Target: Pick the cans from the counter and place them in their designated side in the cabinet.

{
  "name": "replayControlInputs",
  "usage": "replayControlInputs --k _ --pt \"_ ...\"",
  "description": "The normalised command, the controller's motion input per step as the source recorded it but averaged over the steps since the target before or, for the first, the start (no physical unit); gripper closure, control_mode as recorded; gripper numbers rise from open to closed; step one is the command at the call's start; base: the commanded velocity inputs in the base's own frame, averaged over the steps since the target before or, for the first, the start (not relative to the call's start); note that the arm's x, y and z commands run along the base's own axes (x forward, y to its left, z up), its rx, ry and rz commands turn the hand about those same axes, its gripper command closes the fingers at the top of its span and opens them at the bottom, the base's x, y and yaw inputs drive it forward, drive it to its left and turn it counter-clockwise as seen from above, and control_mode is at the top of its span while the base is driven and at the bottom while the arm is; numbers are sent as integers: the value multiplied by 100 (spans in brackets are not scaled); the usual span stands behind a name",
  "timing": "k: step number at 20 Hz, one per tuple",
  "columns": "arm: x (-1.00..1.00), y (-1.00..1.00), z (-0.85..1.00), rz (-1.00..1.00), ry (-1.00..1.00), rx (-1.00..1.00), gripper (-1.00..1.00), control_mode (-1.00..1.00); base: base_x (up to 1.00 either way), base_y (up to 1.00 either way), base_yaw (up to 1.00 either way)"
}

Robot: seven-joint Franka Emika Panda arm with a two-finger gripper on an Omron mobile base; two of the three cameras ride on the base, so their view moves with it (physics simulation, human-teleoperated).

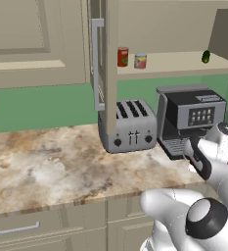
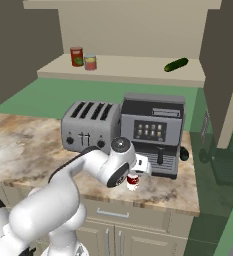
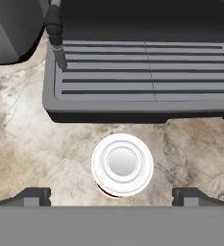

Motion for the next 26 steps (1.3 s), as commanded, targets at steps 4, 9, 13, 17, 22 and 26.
replayControlInputs --k 4,9,13,17,22,26 --pt "8 -8 -9 0 0 0 -100 -100 0 0 0" --pt "8 -4 -8 0 0 0 -100 -100 0 0 0" --pt "7 0 -9 0 0 0 -100 -100 0 0 0" --pt "6 0 -8 0 0 0 -100 -100 0 0 0" --pt "3 0 -8 0 0 0 -100 -100 0 0 0" --pt "2 0 -8 0 0 0 -100 -100 0 0 0"
